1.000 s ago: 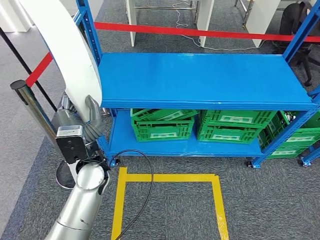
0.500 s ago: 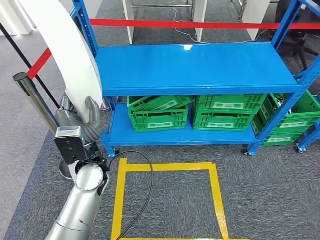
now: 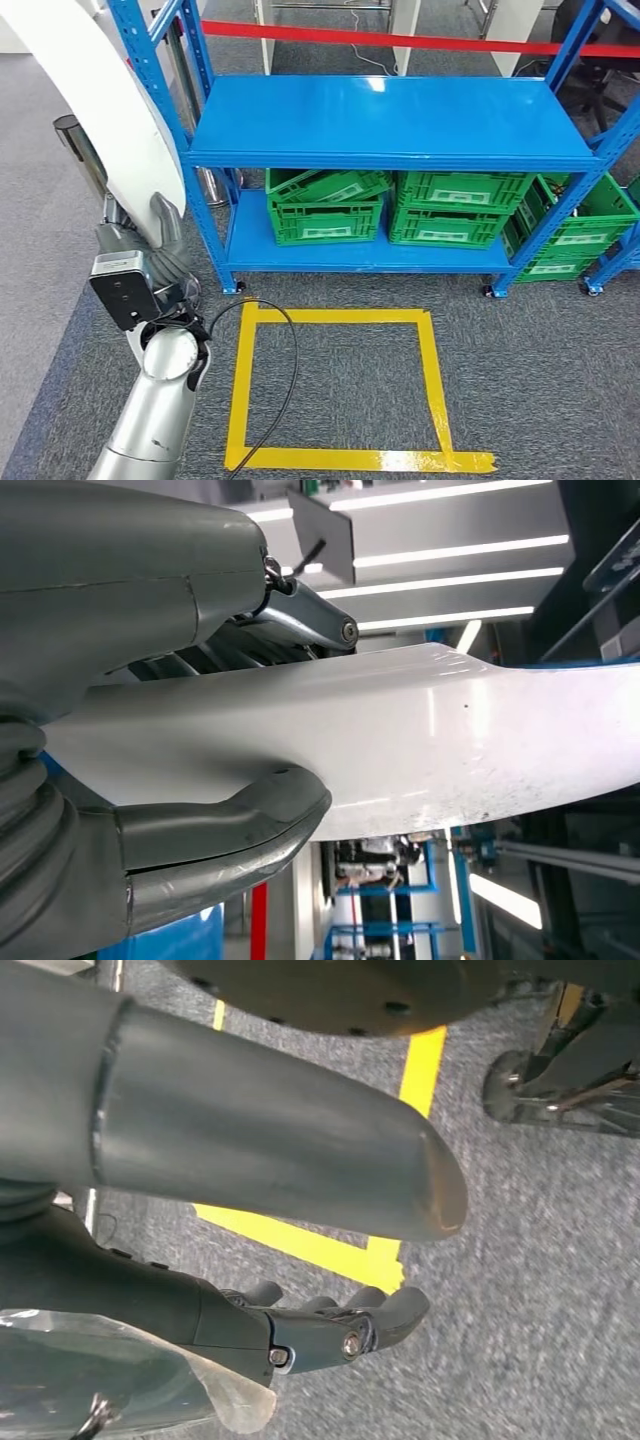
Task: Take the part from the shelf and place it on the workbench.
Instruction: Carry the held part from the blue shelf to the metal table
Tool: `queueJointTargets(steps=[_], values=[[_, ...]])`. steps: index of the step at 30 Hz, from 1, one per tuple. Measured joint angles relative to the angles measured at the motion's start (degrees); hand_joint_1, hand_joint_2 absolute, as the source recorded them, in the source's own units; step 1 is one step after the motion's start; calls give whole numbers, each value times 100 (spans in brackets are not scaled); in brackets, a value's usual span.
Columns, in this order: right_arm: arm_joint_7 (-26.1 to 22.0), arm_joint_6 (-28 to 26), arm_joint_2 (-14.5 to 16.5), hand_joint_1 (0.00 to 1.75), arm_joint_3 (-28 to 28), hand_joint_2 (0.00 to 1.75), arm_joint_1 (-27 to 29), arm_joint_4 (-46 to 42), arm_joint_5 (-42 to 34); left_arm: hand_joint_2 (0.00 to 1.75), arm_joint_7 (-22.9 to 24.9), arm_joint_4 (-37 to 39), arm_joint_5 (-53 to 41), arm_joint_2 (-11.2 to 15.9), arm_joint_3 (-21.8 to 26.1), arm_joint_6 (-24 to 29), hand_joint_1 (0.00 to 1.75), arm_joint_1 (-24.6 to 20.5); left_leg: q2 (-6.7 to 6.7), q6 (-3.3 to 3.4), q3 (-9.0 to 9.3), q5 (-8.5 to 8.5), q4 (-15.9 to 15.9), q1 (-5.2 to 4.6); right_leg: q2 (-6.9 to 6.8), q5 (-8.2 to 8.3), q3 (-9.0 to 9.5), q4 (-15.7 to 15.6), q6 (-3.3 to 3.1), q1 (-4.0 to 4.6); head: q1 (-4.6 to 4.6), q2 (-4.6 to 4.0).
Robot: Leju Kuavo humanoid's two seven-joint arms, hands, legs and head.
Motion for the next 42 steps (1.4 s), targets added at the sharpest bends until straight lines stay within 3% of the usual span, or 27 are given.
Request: queueJointTargets(steps=[2,3,4,5,6,8,9,12,14,15,17,18,19,20,23,25,28,29,31,33,34,35,36,38,39,40,42], values=[[4,0,0,0,0,0,8,0,-1,175,1,-20,-73,-5,42,-1,175,19,0,20,-112,81,9,-8,10,-414,-276,761,41,-1,11,0],[4,1,0,0,0,0,13,0,-2,175,1,-28,-110,-6,57,-1,175,32,-1,18,-164,117,16,-12,10,-505,-329,987,51,-1,10,1],[4,1,0,0,0,0,18,0,-2,175,2,-40,-153,-6,73,-1,175,43,-1,11,-208,144,26,-13,10,-493,-269,1000,54,-1,10,1],[4,2,0,0,0,0,23,0,-2,175,2,-61,-209,-6,91,-1,175,52,-1,3,-241,162,42,-13,9,-387,-89,780,50,-2,10,1],[4,3,0,0,0,0,26,0,-1,175,2,-93,-296,-7,110,-1,175,58,-1,-5,-266,172,64,-11,8,-228,191,368,39,-3,11,1],[3,9,0,0,1,0,19,0,9,175,2,-191,-557,-10,156,-1,175,66,2,-38,-313,179,112,-26,12,-65,681,-404,-17,5,10,0],[2,13,-1,0,1,0,17,0,14,175,1,-245,-711,-11,176,-1,175,70,4,-63,-336,187,132,-36,13,-45,803,-606,-52,12,7,0],[5,17,-2,0,1,0,24,0,16,175,0,-341,-997,-13,228,-5,175,80,2,-150,-378,210,156,-36,13,-20,811,-663,-168,25,4,1],[-10,17,-1,0,0,0,23,0,-1,175,0,-362,-943,-12,264,-7,175,87,-9,-211,-457,58,343,-23,11,23,795,-685,-253,11,-14,0],[-34,17,0,0,-2,0,22,0,-21,175,0,-365,-866,-10,279,-5,175,94,-14,-240,-563,-107,590,-14,9,44,781,-695,-289,3,-26,0],[-99,16,0,0,-10,0,24,0,-76,175,0,-343,-689,0,288,-5,175,125,-17,-284,-899,-511,1374,5,7,68,733,-692,-323,7,-47,1],[-124,13,0,0,-15,0,29,0,-100,175,0,-328,-603,8,289,-5,175,151,-17,-296,-1039,-635,1708,13,7,79,710,-689,-328,9,-47,1],[-140,7,0,0,-20,0,35,0,-121,175,0,-313,-505,16,290,-5,175,177,-17,-300,-1100,-657,1878,18,8,89,691,-683,-328,10,-48,0],[-148,-1,0,0,-23,0,40,0,-136,175,0,-300,-406,24,290,-5,175,197,-17,-296,-1050,-559,1808,22,11,96,680,-677,-324,11,-48,0],[-161,-18,1,0,-37,0,39,0,-165,175,0,-283,-131,34,286,-5,175,214,-17,-235,-500,11,687,15,20,105,664,-649,-295,20,-46,0],[-191,-9,1,0,-54,0,34,0,-175,175,0,-281,-23,39,281,-7,175,219,-20,-194,-323,123,234,-4,19,126,612,-630,-241,33,-41,1],[-283,59,0,0,-74,0,37,0,-192,175,0,-285,72,43,280,-7,175,242,-28,-118,-355,139,164,-4,13,148,551,-622,-144,32,-38,1],[-323,84,0,0,-85,0,38,0,-203,175,0,-287,96,44,280,-7,175,244,-26,-82,-358,162,147,10,15,83,505,-549,-115,29,-30,1],[-416,134,0,0,-107,0,39,0,-222,175,0,-291,153,48,279,-8,175,247,-20,-30,-367,200,120,32,21,-214,273,-78,-70,20,-8,1],[-481,182,0,0,-116,0,44,0,-228,175,0,-291,181,60,278,-10,175,266,-15,-9,-390,214,121,28,20,-564,-74,705,-37,15,7,1],[-496,197,0,0,-119,0,49,0,-227,175,0,-291,185,67,278,-10,175,279,-14,-5,-396,219,122,24,20,-636,-187,970,-29,14,6,1],[-505,204,0,0,-122,0,54,0,-227,175,0,-291,187,72,278,-10,175,289,-15,-3,-399,222,123,22,20,-601,-200,1028,-28,15,8,1],[-509,207,0,0,-127,0,56,0,-227,175,0,-291,189,74,278,-10,175,295,-18,-4,-397,223,125,21,20,-460,-91,837,-36,15,8,1],[-516,214,0,0,-137,0,50,0,-228,175,0,-291,192,75,278,-9,175,296,-24,-21,-394,221,132,15,19,-101,340,27,-69,18,8,1],[-523,235,0,0,-140,0,41,0,-233,175,0,-291,193,77,278,-9,175,294,-29,-41,-405,219,145,4,21,4,536,-334,-91,22,5,1],[-529,267,-1,0,-145,0,35,0,-243,175,0,-291,193,79,277,-9,175,292,-33,-67,-422,223,156,-7,23,43,653,-551,-110,27,2,1],[-546,356,-2,0,-157,0,36,0,-279,175,0,-291,193,83,277,-10,175,291,-46,-123,-453,239,170,-19,22,31,705,-640,-151,37,-3,1]])
